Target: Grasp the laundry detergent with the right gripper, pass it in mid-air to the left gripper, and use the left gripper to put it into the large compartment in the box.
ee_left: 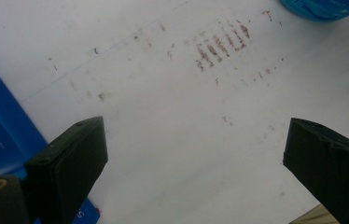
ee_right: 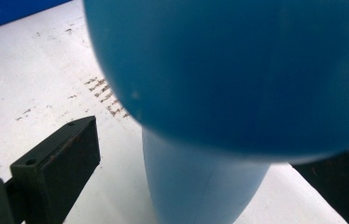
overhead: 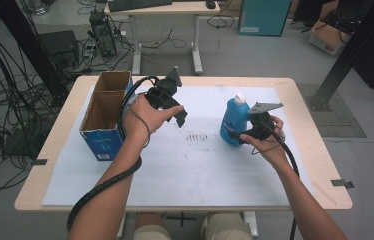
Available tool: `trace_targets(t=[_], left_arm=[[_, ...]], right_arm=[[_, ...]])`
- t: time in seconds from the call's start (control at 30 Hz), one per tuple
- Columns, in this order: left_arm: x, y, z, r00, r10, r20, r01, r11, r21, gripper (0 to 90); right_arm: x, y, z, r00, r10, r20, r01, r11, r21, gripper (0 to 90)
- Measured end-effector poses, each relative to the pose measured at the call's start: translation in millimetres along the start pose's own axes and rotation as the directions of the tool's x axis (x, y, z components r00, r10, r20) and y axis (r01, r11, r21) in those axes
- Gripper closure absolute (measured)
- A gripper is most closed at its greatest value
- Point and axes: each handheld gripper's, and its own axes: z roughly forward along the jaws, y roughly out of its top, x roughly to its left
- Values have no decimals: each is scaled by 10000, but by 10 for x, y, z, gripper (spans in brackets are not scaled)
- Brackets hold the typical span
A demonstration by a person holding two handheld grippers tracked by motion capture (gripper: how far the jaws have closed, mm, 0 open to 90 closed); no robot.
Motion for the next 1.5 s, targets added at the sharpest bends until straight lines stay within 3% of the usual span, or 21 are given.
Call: trace_targets(t=[1.5], left_arm=[[-44,33,-21,9999,105,37,-105,9999,-80,67]], right_arm=[[25,-20,36,9998,-65,211,75,9989,-473,24]])
